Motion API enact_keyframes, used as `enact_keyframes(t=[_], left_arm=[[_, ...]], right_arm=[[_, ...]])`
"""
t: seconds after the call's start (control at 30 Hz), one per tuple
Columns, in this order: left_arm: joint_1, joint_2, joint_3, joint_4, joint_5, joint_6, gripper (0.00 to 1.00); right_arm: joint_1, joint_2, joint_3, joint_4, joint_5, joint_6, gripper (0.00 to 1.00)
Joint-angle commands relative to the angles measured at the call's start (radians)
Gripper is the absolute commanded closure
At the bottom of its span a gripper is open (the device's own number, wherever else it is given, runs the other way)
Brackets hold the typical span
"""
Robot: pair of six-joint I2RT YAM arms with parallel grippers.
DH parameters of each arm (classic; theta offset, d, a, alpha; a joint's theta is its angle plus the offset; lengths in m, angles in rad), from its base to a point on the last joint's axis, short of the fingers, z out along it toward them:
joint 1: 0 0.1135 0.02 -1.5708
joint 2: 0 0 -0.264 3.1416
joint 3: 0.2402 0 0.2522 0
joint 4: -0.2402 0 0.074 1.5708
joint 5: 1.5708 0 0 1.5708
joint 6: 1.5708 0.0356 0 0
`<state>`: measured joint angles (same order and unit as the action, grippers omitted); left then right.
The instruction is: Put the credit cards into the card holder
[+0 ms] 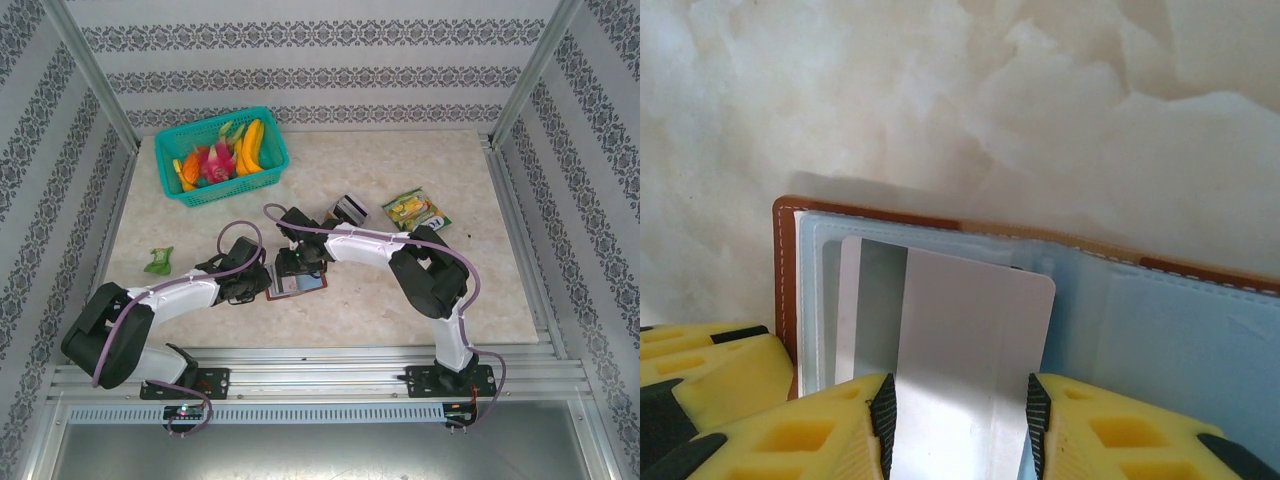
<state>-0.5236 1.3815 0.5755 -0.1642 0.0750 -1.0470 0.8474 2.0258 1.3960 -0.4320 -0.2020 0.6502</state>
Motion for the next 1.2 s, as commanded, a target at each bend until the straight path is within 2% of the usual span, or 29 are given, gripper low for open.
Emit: enact_keyframes(t=[0.0,0.13,0.27,0.43,0.67,0.8,1.03,1.17], left_arm=[[0.004,0.005,-0.006,0.013,-0.003,0.023,0.81],[0.004,0.007,-0.009,0.017,-0.001,0.021,0.81],[0.005,0.007,-0.007,0.017,-0.001,0.022,0.81],[0.004,0.007,-0.007,0.014,-0.001,0.024,0.81],[0.004,0.007,-0.006,0.014,0.0,0.023,0.81],[0.005,0.008,-0.007,0.021,0.002,0.022,0.81],[0.004,0.031,0.001,0.036,0.018,0.024,0.83],[0.004,0.033,0.003,0.039,0.02,0.027,0.83]], right_arm=[[0.012,0.026,0.032,-0.035,0.011,-0.006,0.59],[0.017,0.025,0.038,-0.046,0.024,-0.004,0.58],[0.031,0.011,0.061,-0.092,0.089,-0.015,0.57],[0.028,0.017,0.065,-0.091,0.094,-0.009,0.55],[0.03,0.063,0.066,-0.059,0.023,0.008,0.56],[0.033,0.055,0.067,-0.024,-0.017,0.004,0.6],[0.036,0.018,0.069,-0.003,-0.035,-0.004,0.61],[0.035,0.024,0.065,0.043,-0.102,-0.004,0.61]])
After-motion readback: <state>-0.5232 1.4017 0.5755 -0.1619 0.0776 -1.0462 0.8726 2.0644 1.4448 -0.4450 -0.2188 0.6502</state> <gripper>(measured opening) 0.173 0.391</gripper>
